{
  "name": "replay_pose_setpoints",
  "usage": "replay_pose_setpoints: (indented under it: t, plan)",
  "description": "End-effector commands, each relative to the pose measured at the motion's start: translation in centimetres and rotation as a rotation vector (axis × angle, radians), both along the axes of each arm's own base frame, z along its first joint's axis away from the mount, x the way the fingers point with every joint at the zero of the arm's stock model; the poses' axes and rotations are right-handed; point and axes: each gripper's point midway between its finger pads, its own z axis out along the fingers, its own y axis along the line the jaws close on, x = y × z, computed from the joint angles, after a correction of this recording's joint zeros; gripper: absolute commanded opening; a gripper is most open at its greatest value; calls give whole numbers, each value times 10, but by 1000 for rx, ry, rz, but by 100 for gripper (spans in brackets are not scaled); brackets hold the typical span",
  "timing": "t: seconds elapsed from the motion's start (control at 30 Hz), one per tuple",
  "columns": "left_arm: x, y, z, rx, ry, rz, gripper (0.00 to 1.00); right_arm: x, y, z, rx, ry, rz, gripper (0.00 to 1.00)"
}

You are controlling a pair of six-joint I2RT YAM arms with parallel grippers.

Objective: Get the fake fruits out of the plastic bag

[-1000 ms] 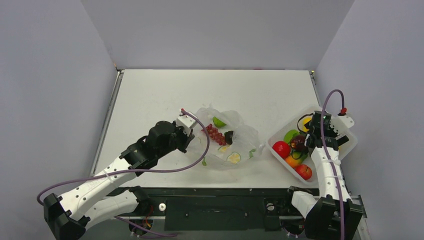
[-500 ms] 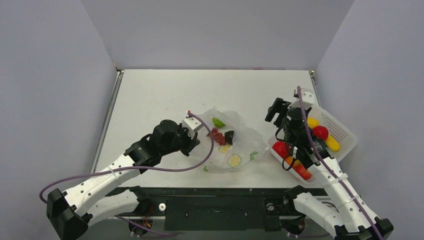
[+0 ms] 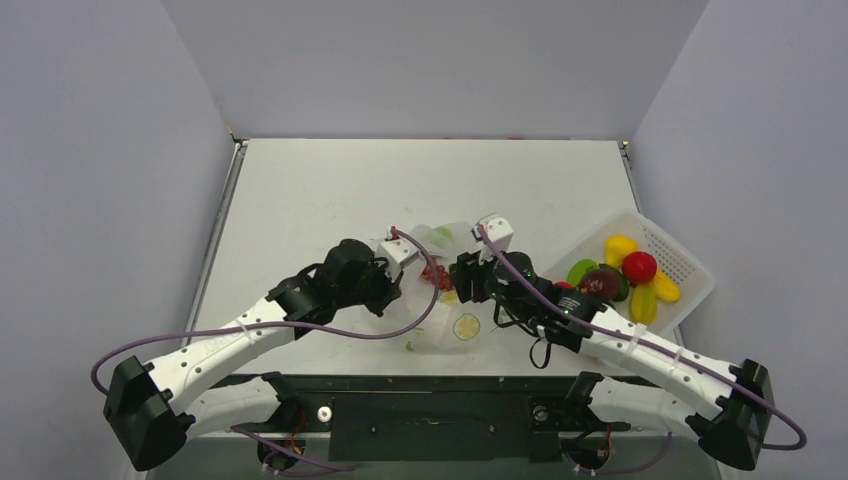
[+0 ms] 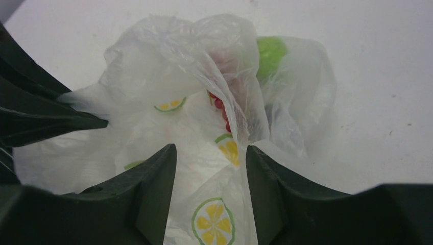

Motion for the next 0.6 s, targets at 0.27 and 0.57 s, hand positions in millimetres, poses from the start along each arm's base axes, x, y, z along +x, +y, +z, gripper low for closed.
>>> replay_pose_setpoints:
  t: [0.27, 0.57]
  plan:
    - [8, -9, 24, -27, -52, -3, 0, 29, 30, -84, -168, 82, -127, 28]
    - [9, -8, 26, -29, -62, 2, 0, 37, 14, -69, -182, 38, -221, 40]
